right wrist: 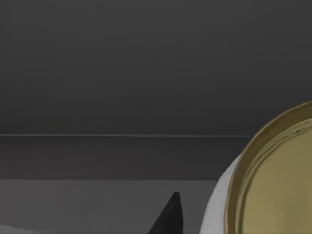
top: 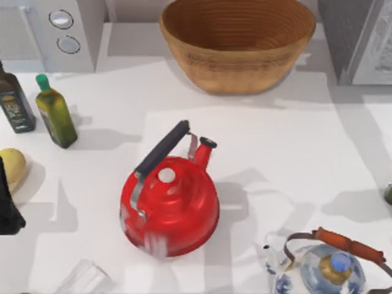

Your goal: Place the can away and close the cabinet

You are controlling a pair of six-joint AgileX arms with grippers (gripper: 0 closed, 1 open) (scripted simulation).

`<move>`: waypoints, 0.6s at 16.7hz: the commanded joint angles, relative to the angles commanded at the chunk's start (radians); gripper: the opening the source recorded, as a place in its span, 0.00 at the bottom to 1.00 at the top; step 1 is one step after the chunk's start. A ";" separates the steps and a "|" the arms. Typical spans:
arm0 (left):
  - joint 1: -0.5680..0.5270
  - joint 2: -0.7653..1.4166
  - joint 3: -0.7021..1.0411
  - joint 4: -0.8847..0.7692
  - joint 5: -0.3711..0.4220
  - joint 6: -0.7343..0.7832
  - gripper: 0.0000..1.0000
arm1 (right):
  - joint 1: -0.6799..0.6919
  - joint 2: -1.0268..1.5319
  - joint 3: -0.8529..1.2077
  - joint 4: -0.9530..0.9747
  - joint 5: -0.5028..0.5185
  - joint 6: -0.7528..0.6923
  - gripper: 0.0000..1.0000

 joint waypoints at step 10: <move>0.000 0.000 0.000 0.000 0.000 0.000 1.00 | -0.048 0.514 0.757 -0.151 -0.040 -0.002 0.00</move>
